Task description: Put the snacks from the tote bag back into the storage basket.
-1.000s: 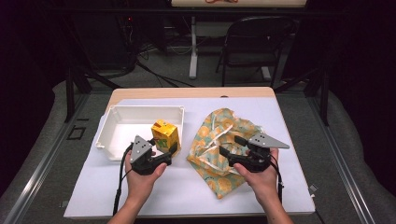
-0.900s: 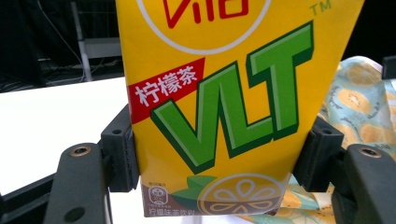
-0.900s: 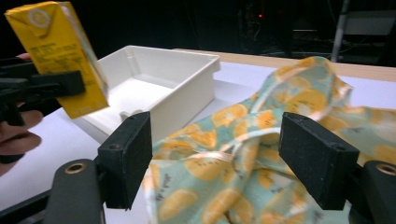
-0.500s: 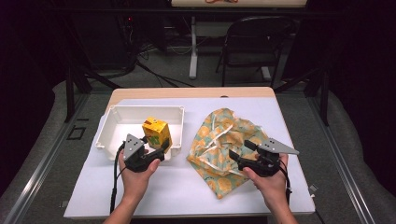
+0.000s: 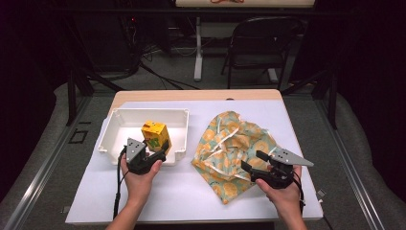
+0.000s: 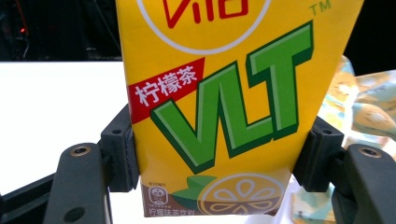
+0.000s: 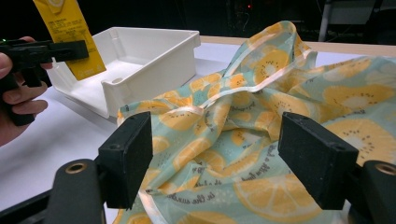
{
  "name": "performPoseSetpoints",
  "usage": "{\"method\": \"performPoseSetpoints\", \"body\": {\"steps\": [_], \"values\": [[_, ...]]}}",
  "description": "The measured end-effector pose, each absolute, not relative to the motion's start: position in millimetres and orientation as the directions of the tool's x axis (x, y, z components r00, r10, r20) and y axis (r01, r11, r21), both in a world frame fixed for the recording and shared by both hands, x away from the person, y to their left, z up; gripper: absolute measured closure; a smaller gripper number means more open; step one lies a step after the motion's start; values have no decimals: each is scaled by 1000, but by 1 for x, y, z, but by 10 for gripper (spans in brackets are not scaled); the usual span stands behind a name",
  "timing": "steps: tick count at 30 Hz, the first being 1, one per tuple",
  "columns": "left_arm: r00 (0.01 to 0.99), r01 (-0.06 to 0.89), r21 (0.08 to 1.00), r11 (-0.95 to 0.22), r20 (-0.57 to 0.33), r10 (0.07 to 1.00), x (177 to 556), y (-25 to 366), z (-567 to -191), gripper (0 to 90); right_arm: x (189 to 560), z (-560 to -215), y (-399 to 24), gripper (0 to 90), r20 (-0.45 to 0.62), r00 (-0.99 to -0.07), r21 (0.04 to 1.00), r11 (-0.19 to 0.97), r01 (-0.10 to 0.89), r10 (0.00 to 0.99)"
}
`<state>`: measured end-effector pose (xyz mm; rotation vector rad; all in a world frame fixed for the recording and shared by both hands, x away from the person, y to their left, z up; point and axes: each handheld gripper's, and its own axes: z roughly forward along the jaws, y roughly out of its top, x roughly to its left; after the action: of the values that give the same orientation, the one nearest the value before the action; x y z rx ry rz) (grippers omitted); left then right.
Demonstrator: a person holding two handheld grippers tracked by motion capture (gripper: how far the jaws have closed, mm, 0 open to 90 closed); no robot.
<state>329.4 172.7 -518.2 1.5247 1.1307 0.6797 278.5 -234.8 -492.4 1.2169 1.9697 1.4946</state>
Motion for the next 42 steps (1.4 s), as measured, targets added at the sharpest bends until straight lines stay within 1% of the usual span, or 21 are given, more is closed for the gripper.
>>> {"method": "performPoseSetpoints", "body": {"steps": [10, 20, 34, 38, 42], "values": [[301, 320, 947, 39, -140, 943, 341, 172, -540, 316, 279, -496, -237, 269, 193, -546, 911, 57, 408, 815], [276, 341, 940, -8, -92, 957, 345, 163, -554, 316, 281, -499, -237, 273, 195, -539, 909, 56, 414, 819], [250, 420, 907, -23, -91, 964, 354, 160, -563, 318, 282, -502, -237, 280, 193, -537, 905, 62, 421, 821], [248, 423, 906, -32, -82, 965, 354, 159, -563, 318, 282, -503, -236, 281, 192, -536, 904, 64, 423, 822], [243, 459, 888, -35, -87, 966, 357, 158, -564, 317, 283, -504, -235, 282, 190, -538, 905, 66, 421, 821]]}}
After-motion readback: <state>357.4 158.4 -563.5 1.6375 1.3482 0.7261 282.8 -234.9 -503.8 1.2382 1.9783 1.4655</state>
